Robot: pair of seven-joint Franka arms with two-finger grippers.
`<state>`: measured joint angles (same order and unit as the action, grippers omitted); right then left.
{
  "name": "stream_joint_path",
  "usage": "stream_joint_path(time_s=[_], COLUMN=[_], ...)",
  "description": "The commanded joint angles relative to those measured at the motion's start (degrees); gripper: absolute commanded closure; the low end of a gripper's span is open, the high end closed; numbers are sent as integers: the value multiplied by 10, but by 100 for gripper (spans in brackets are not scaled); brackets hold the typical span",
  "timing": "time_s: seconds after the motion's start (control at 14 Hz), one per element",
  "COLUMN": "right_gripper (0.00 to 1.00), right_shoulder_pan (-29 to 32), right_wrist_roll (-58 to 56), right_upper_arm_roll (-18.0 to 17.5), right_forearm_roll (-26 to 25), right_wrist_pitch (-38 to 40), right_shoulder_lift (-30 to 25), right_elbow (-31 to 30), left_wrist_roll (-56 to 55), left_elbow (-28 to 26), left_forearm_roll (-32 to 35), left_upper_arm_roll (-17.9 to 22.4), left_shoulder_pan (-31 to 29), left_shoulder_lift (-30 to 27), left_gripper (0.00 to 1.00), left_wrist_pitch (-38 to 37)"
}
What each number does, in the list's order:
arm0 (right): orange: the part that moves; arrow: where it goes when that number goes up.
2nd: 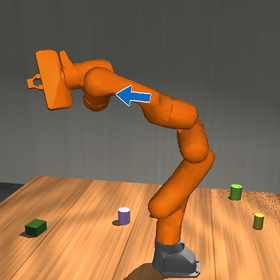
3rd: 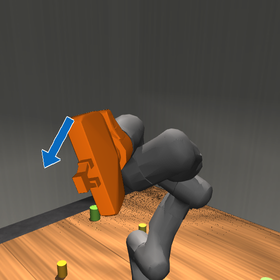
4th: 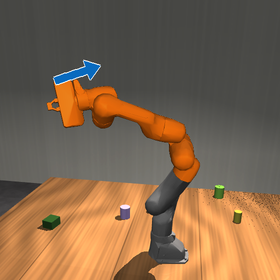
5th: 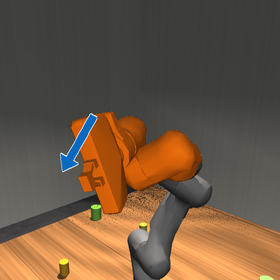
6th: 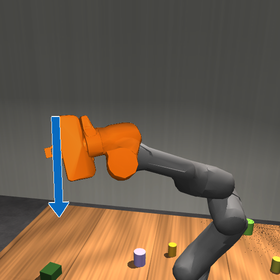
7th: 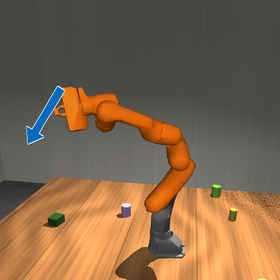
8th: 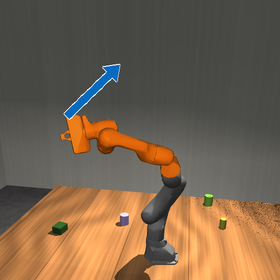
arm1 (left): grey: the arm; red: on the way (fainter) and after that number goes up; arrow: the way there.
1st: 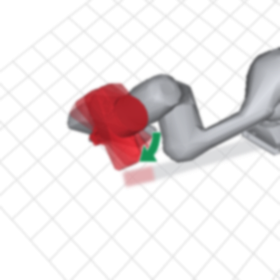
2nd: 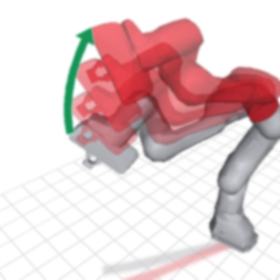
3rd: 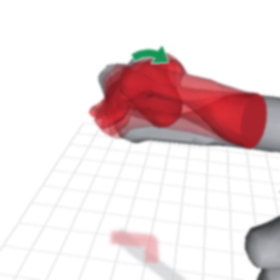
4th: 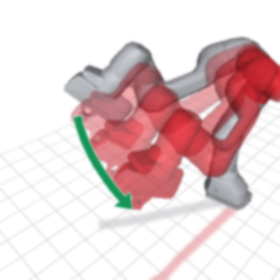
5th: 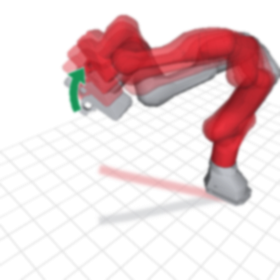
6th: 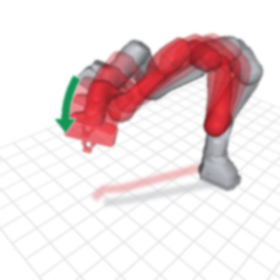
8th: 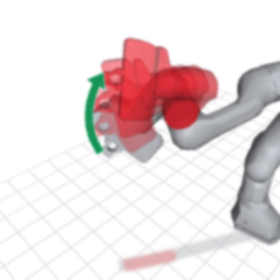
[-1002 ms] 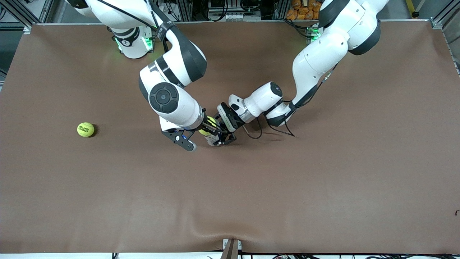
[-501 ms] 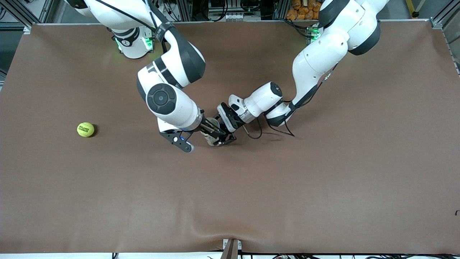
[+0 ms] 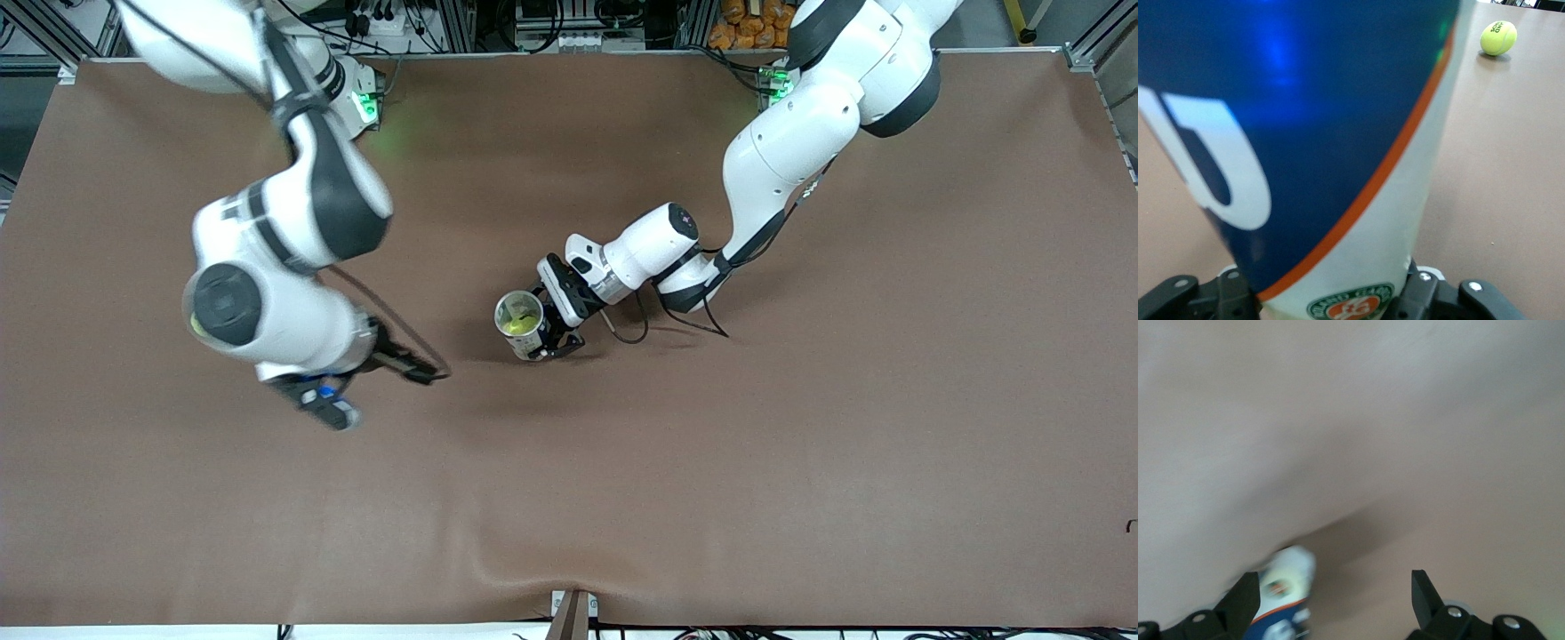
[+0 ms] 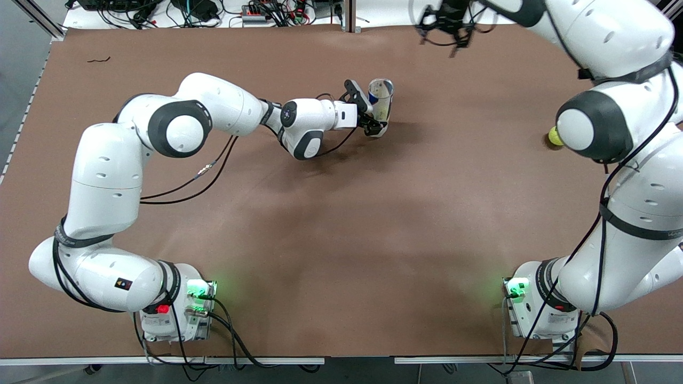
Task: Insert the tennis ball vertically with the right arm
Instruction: 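Grasp the second tennis ball with the right gripper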
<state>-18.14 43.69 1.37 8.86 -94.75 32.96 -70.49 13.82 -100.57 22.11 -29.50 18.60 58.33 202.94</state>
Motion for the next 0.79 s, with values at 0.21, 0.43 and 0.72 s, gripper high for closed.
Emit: stream_joint_path(time_s=[0.21,0.43,0.72], right_gripper=[0,0,0], right_shoulder_pan=[136,188,262], right_wrist_roll=[-211,-306,-452], right_upper_arm_roll=[-10,-11,-10], right_forearm_roll=[-50,-94,-97], right_wrist_pitch=[53,8,-139], right_shoulder_lift=[-37,-58,-116], right_elbow=[-115,-194,-362], left_wrist_roll=[1,1,1], left_elbow=[12,13,25], left_forearm_roll=[-12,-12,-12], left_upper_arm_roll=[-2,-1,-1], left_shoulder_pan=[6,6,8], left_shoulder_lift=[11,14,26], left_gripper=[28,28,27], left_wrist_pitch=[8,8,8])
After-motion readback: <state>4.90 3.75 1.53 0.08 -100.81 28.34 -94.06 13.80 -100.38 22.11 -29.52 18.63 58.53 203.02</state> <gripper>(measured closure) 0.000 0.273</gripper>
